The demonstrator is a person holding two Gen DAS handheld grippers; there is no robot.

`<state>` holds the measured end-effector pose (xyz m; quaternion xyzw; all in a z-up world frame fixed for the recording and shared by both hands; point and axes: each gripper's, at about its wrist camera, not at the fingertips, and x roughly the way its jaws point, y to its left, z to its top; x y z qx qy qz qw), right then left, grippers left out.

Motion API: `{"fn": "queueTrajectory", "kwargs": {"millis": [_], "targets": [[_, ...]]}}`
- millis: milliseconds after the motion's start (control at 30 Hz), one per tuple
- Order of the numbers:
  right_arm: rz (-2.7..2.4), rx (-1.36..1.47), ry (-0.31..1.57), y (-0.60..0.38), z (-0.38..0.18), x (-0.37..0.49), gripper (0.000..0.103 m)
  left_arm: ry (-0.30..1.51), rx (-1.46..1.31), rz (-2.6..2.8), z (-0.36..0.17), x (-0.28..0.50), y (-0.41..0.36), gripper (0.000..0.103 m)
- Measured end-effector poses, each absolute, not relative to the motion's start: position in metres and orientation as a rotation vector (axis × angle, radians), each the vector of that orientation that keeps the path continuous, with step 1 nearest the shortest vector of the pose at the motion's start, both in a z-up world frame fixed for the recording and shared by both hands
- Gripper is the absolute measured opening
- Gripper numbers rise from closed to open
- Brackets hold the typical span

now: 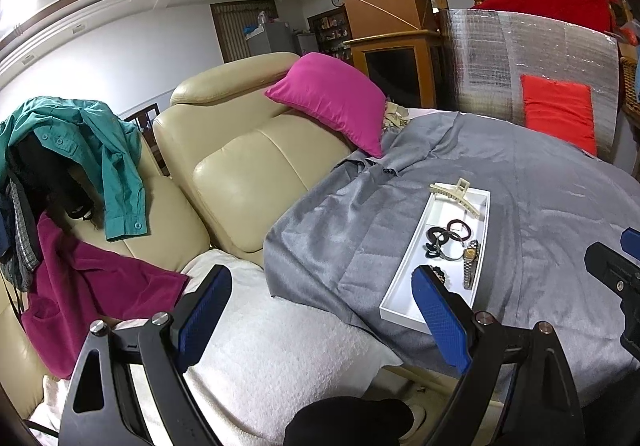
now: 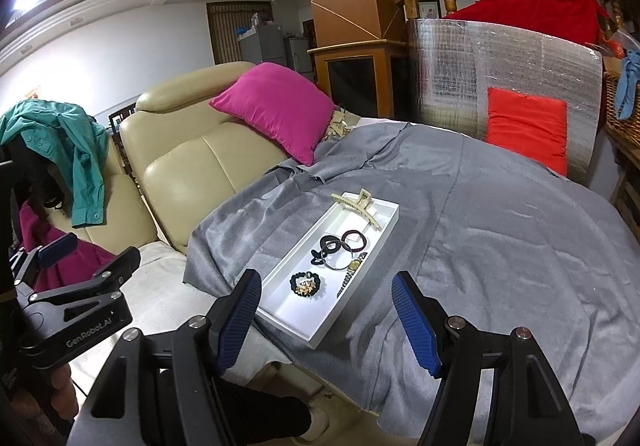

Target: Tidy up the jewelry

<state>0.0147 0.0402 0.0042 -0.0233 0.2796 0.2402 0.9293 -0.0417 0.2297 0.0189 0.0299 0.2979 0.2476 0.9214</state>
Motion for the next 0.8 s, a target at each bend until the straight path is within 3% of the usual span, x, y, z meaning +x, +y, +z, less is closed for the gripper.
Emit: {"fn": "queueTrajectory", "kwargs": {"millis": [567, 800], "targets": [[0.516, -0.043, 0.625, 0.06, -0.011, 0.059, 0.072, 0.647, 0.054, 0.534, 0.005, -0.003, 0.247, 0.091], [0.373, 0.064, 0.631, -0.018, -0.024, 0.106, 0.072, 0.643, 0.114, 0.336, -0.008, 0.049, 0.181, 0.092]]}}
